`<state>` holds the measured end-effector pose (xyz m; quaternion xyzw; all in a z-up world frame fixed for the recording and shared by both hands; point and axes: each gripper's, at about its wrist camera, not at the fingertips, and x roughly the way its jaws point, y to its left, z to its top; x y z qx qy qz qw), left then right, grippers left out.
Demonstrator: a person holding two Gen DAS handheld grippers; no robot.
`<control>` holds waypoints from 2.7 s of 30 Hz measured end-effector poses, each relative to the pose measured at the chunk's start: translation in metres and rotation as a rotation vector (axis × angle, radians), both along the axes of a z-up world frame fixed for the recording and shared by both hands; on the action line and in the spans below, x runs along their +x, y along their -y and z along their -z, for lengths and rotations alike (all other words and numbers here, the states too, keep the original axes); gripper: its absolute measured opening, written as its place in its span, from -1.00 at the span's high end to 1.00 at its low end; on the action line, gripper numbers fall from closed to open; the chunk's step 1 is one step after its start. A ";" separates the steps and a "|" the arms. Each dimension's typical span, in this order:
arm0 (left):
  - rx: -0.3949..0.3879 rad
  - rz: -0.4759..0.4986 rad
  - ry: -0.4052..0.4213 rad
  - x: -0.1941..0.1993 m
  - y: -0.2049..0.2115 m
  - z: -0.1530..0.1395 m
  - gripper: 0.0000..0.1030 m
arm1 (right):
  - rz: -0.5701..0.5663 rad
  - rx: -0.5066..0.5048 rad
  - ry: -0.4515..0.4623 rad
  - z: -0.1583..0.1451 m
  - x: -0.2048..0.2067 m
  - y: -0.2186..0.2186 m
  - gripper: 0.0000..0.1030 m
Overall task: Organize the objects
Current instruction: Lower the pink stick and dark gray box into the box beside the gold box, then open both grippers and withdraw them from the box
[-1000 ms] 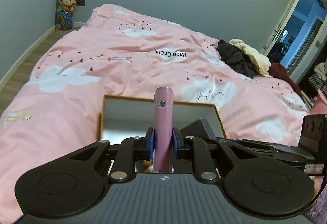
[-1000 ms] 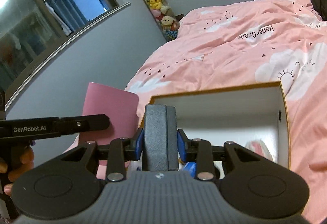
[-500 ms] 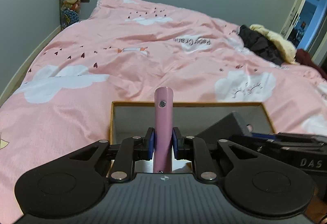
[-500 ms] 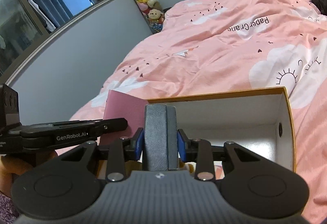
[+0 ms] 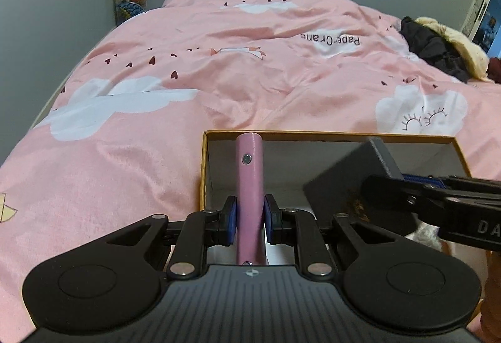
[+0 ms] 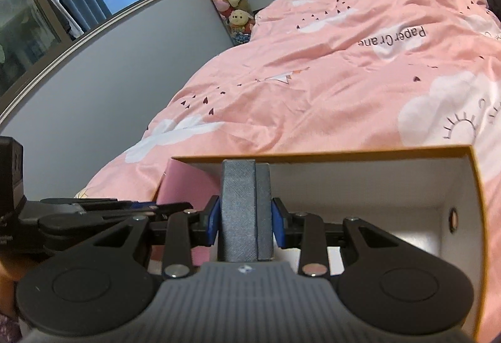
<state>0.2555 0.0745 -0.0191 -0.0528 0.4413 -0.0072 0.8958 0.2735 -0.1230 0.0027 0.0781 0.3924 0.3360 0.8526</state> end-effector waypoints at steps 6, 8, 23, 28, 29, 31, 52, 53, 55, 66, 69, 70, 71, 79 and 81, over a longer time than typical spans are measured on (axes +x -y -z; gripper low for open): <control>0.068 0.074 0.021 0.001 0.011 -0.004 0.62 | -0.024 -0.011 -0.003 0.008 0.006 -0.015 0.31; 0.077 0.090 0.049 -0.001 0.011 -0.006 0.62 | -0.032 -0.018 -0.008 0.010 0.005 -0.017 0.31; 0.082 0.067 0.051 0.000 0.002 0.005 0.63 | -0.044 0.036 -0.085 0.023 0.008 -0.023 0.31; -0.063 -0.060 0.054 -0.002 -0.019 0.004 0.63 | 0.054 0.063 -0.199 0.042 0.016 -0.026 0.31; -0.042 -0.068 0.062 -0.003 -0.016 0.004 0.63 | 0.064 0.065 -0.202 0.044 0.016 -0.026 0.31; 0.010 -0.069 0.084 -0.006 -0.007 0.006 0.63 | 0.077 0.072 -0.197 0.044 0.014 -0.025 0.31; 0.131 0.045 0.114 -0.015 0.018 0.007 0.40 | 0.150 0.121 -0.304 0.065 0.032 -0.035 0.28; 0.137 0.051 0.121 -0.018 0.018 0.004 0.38 | 0.149 0.118 -0.307 0.065 0.032 -0.036 0.28; 0.154 0.059 0.130 -0.022 0.017 -0.002 0.35 | 0.148 0.112 -0.310 0.067 0.032 -0.038 0.28; 0.125 0.002 0.076 -0.037 -0.013 -0.013 0.33 | 0.106 0.060 -0.231 0.056 0.030 -0.071 0.21; 0.081 0.002 0.053 -0.038 -0.020 -0.007 0.33 | 0.074 0.052 -0.239 0.055 0.029 -0.078 0.19; 0.075 0.000 0.047 -0.038 -0.022 -0.005 0.33 | 0.067 0.046 -0.244 0.055 0.028 -0.080 0.06; 0.075 -0.001 0.041 -0.037 -0.023 -0.004 0.33 | 0.059 0.049 -0.240 0.054 0.027 -0.081 0.01; 0.035 -0.019 0.024 -0.038 -0.032 0.001 0.33 | 0.028 0.046 -0.246 0.051 0.023 -0.077 -0.04; 0.029 -0.033 0.017 -0.039 -0.035 0.002 0.33 | 0.035 0.028 -0.238 0.052 0.023 -0.077 0.16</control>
